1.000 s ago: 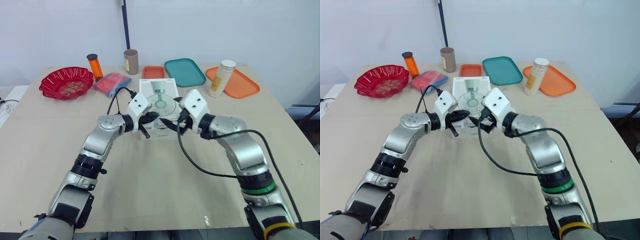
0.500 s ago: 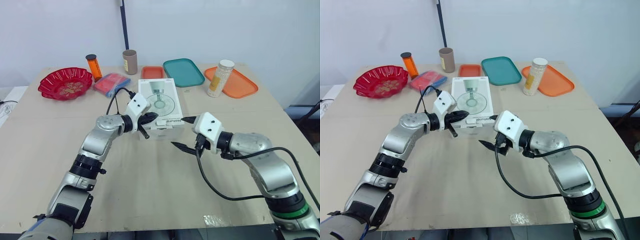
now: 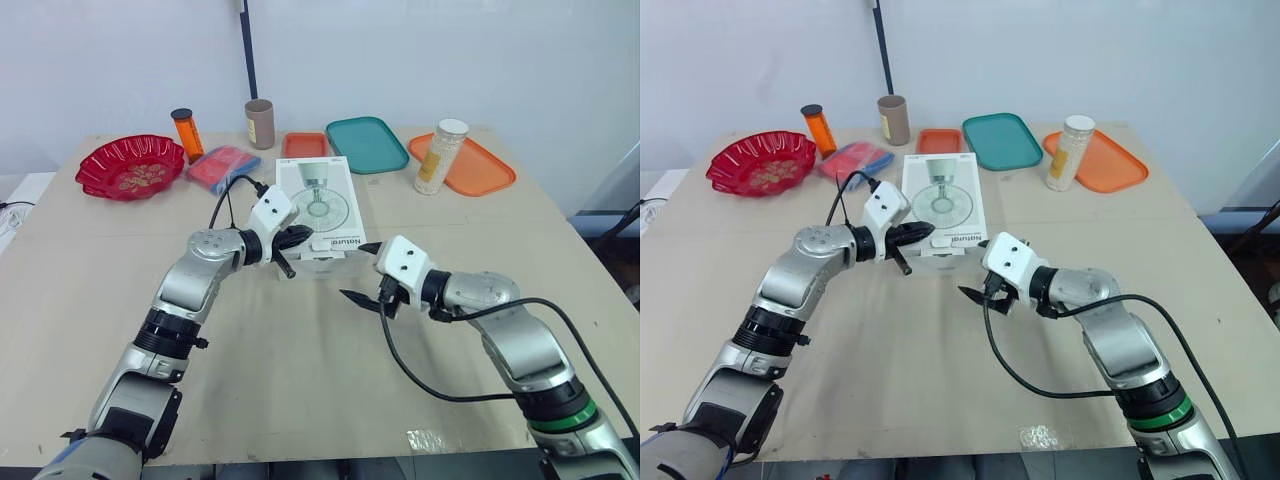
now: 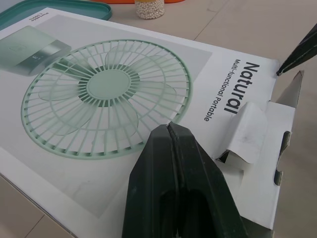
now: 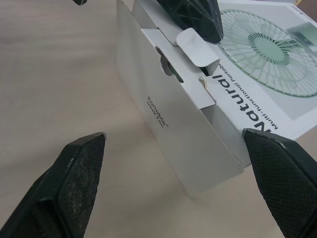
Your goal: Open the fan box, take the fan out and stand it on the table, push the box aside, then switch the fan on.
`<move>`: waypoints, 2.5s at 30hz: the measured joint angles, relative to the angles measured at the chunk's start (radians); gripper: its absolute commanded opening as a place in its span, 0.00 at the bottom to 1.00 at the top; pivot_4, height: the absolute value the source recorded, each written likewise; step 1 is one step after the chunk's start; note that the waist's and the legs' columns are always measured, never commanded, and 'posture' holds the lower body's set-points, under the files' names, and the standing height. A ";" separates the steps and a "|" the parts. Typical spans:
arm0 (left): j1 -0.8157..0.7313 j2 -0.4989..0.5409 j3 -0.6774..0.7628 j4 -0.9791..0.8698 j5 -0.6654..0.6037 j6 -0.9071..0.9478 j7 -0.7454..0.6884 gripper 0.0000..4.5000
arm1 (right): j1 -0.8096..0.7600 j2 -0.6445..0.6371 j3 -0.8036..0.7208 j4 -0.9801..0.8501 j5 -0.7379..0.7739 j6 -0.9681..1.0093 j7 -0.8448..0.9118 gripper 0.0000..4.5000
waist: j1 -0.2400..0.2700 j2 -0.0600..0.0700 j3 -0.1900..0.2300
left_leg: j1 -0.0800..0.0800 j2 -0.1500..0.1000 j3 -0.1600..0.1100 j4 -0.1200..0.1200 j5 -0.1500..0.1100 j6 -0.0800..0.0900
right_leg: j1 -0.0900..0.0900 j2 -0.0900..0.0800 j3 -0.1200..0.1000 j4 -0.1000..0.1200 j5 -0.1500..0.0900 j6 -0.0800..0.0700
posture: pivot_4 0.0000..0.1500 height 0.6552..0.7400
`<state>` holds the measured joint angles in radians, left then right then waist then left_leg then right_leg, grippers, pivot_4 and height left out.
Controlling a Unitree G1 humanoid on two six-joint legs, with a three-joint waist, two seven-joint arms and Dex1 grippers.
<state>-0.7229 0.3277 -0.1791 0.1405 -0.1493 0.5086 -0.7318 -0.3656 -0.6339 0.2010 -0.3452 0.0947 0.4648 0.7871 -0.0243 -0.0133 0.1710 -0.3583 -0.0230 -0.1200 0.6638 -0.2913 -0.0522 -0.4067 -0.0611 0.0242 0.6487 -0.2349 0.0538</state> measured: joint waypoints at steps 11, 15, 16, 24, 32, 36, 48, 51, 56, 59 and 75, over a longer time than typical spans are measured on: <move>0.000 0.000 0.000 0.001 -0.008 0.004 0.006 0.01 | 0.109 -0.054 0.022 -0.104 0.028 0.044 0.064 1.00 | 0.000 0.000 0.000 | 0.000 0.000 0.000 0.000 0.000 0.000 | 0.000 0.000 0.000 0.000 0.000 0.000 | 1.00 1.00; 0.000 0.000 0.001 -0.004 -0.009 0.017 0.008 0.01 | 0.147 -0.087 0.024 -0.109 0.029 0.041 0.092 1.00 | 0.000 0.000 0.000 | 0.000 0.000 0.000 0.001 0.000 0.000 | 0.000 0.000 0.000 0.000 0.000 0.000 | 1.00 1.00; 0.000 0.000 0.001 -0.005 -0.009 0.020 0.009 0.01 | 0.152 -0.089 0.023 -0.110 0.032 0.041 0.096 1.00 | 0.000 0.000 0.000 | 0.000 0.000 0.000 0.001 0.000 0.000 | 0.000 0.000 0.000 0.000 0.000 0.000 | 1.00 1.00; 0.005 0.006 0.002 -0.022 -0.011 0.036 0.014 0.01 | 0.118 -0.069 -0.108 -0.080 0.115 0.109 0.051 1.00 | 0.000 0.000 0.000 | 0.000 0.000 0.000 0.001 0.000 0.000 | 0.001 0.000 0.000 0.000 0.000 0.000 | 1.00 1.00; 0.007 0.007 0.002 -0.026 -0.010 0.035 0.020 0.01 | 0.005 0.069 -0.078 0.119 0.096 0.121 -0.047 1.00 | 0.000 0.000 0.000 | 0.000 0.001 0.001 0.001 0.000 0.000 | 0.000 0.001 0.001 0.000 0.001 0.000 | 1.00 1.00; 0.009 0.007 0.002 -0.032 -0.010 0.039 0.026 0.01 | -0.028 0.108 -0.059 0.176 0.097 0.115 -0.050 1.00 | 0.000 0.000 0.000 | 0.000 0.001 0.000 0.001 0.000 0.000 | 0.000 0.001 0.001 0.000 0.001 0.000 | 1.00 1.00; 0.028 -0.002 0.014 -0.052 -0.011 0.045 0.049 0.01 | 0.008 0.095 -0.076 0.089 0.178 0.201 -0.025 1.00 | -0.001 0.000 0.000 | 0.000 0.001 0.001 0.001 0.000 0.000 | 0.000 0.001 0.001 0.000 0.001 0.000 | 1.00 1.00; 0.028 -0.013 0.014 -0.052 -0.011 0.045 0.053 0.01 | 0.009 0.094 -0.077 0.067 0.190 0.211 -0.025 1.00 | -0.001 0.000 0.000 | 0.000 0.001 0.000 0.001 0.000 0.000 | 0.000 0.001 0.001 0.000 0.001 0.000 | 1.00 1.00; 0.028 -0.020 0.013 -0.052 -0.011 0.045 0.055 0.01 | 0.016 0.088 -0.082 0.051 0.207 0.227 -0.026 1.00 | 0.000 0.000 0.000 | 0.000 0.001 0.000 0.001 0.000 0.000 | 0.000 0.001 0.000 0.000 0.001 0.000 | 1.00 1.00; 0.027 -0.019 0.017 -0.052 -0.014 0.048 0.053 0.01 | 0.029 0.071 -0.106 0.009 0.247 0.256 -0.023 1.00 | 0.000 0.000 0.000 | 0.000 0.001 0.001 0.001 0.000 0.000 | 0.000 0.001 0.001 0.000 0.001 0.000 | 1.00 1.00; 0.110 0.155 0.197 -0.269 -0.142 0.131 0.048 0.01 | 0.068 0.011 -0.176 -0.134 0.425 0.352 0.000 1.00 | 0.000 -0.001 0.000 | -0.001 0.001 0.000 0.001 0.000 0.000 | -0.001 0.001 0.000 0.000 0.001 0.000 | 1.00 1.00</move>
<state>-0.6131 0.4827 0.0182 -0.1281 -0.2916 0.6395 -0.6838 -0.2973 -0.6225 0.0247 -0.4795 0.5195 0.8164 0.7871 -0.0243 -0.0140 0.1714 -0.3595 -0.0218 -0.1197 0.6649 -0.2916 -0.0518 -0.4074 -0.0602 0.0245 0.6486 -0.2341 0.0536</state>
